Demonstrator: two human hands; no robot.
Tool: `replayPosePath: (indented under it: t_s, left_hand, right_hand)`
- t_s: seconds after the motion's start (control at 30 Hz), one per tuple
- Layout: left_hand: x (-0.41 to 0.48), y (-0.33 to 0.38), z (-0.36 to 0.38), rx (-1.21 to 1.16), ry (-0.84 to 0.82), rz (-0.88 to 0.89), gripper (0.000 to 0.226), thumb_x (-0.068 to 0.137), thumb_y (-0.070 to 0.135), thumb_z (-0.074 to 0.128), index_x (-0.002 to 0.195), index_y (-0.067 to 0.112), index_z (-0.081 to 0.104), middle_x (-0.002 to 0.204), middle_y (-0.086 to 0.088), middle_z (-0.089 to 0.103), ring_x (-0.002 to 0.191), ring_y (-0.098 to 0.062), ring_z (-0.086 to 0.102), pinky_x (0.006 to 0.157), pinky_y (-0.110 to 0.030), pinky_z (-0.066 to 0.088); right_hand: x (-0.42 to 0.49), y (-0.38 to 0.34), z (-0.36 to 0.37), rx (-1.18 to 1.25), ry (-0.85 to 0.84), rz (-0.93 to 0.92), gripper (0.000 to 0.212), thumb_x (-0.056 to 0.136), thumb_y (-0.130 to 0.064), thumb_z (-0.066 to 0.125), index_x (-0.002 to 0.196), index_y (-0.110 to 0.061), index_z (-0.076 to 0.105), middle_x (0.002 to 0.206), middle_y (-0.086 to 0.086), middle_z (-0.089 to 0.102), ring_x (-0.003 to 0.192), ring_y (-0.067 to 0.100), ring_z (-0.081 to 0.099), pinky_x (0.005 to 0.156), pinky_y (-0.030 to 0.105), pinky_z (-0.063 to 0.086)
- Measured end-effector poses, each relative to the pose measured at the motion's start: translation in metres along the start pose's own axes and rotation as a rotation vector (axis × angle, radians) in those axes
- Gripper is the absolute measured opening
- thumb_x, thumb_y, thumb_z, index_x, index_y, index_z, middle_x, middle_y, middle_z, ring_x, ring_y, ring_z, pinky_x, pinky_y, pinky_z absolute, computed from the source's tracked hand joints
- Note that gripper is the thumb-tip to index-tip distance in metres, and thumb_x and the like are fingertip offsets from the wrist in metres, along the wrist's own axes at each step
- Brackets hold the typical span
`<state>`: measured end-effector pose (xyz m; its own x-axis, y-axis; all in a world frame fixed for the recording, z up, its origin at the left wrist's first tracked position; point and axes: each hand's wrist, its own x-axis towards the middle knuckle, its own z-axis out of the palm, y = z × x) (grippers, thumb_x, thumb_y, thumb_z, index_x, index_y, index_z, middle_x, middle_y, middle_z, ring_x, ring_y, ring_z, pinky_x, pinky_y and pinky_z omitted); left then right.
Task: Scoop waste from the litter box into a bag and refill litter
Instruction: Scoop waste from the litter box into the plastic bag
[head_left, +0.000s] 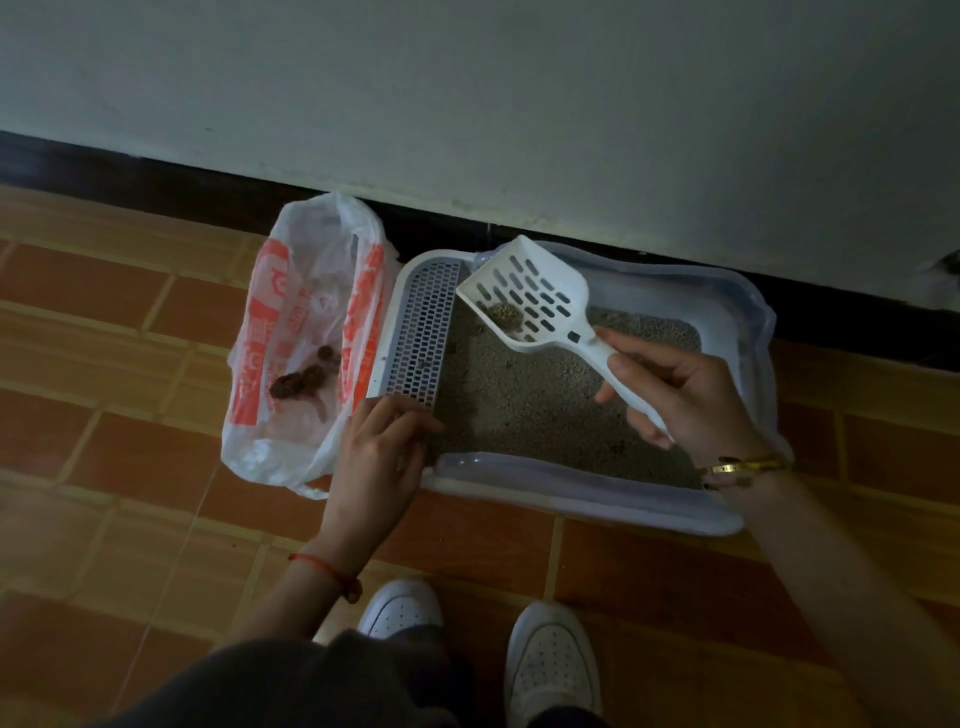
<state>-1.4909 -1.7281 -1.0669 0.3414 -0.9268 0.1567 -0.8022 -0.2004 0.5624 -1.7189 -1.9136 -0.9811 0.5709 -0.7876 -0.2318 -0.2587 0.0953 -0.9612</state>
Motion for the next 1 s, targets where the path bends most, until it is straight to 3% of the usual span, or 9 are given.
replayPosePath:
  t_s: [0.27,0.47,0.57,0.7,0.77,0.9,1.0]
  left_hand:
    - [-0.017,-0.011,-0.017,-0.015,0.028,-0.067,0.024,0.089,0.006,0.05,0.101,0.015,0.068,0.112,-0.001,0.06,0.108,-0.022,0.053,0.083,-0.044,0.048]
    - [-0.029,-0.027,-0.029,0.115,0.037,-0.264,0.028,0.091,0.012,0.056,0.116,0.019,0.065,0.122,-0.002,0.06,0.118,-0.023,0.049,0.091,-0.045,0.047]
    - [-0.034,-0.036,-0.031,0.15,0.009,-0.361,0.032,0.09,0.015,0.059,0.122,0.021,0.062,0.131,-0.001,0.056,0.125,-0.023,0.046,0.093,-0.047,0.046]
    - [-0.04,-0.037,-0.031,0.122,0.004,-0.377,0.031,0.091,0.013,0.058,0.121,0.023,0.062,0.136,-0.002,0.053,0.126,-0.023,0.048,0.097,-0.046,0.046]
    - [-0.04,-0.035,-0.031,0.112,-0.003,-0.384,0.03,0.093,0.015,0.055,0.121,0.024,0.062,0.138,0.0,0.052,0.126,-0.022,0.05,0.1,-0.046,0.044]
    - [-0.038,-0.032,-0.03,0.096,-0.014,-0.364,0.028,0.095,0.018,0.053,0.12,0.022,0.063,0.138,0.001,0.055,0.124,-0.02,0.054,0.102,-0.047,0.045]
    - [-0.034,-0.03,-0.03,0.081,-0.009,-0.355,0.028,0.094,0.016,0.054,0.12,0.021,0.064,0.134,0.0,0.06,0.121,-0.018,0.057,0.101,-0.048,0.046]
  right_hand:
    - [0.044,-0.016,0.067,-0.14,-0.187,-0.061,0.032,0.094,-0.018,0.057,0.125,-0.021,0.062,0.077,0.008,0.071,0.043,0.015,0.048,0.035,0.02,0.037]
    - [0.076,-0.018,0.121,-0.291,-0.239,-0.17,0.033,0.092,-0.016,0.059,0.125,-0.014,0.062,0.073,0.004,0.071,0.041,0.0,0.053,0.042,0.011,0.039]
    - [0.088,-0.016,0.145,-0.432,-0.28,-0.285,0.033,0.091,-0.018,0.061,0.124,-0.016,0.063,0.085,-0.001,0.073,0.059,-0.005,0.063,0.054,0.007,0.046]
    - [0.097,-0.015,0.163,-0.605,-0.3,-0.499,0.035,0.09,-0.023,0.063,0.125,-0.018,0.062,0.108,0.001,0.072,0.092,0.008,0.067,0.082,0.021,0.054]
    - [0.098,-0.013,0.167,-0.808,-0.33,-0.673,0.038,0.09,-0.023,0.062,0.128,-0.018,0.06,0.096,0.006,0.073,0.085,0.018,0.068,0.072,0.026,0.054]
    - [0.098,-0.011,0.169,-1.21,-0.358,-0.998,0.044,0.087,-0.011,0.064,0.13,-0.015,0.057,0.069,0.009,0.062,0.047,0.02,0.057,0.043,0.024,0.045]
    - [0.097,-0.009,0.163,-1.296,-0.345,-1.117,0.043,0.089,-0.003,0.04,0.127,-0.011,0.059,0.065,0.01,0.057,0.04,0.019,0.051,0.037,0.024,0.041]
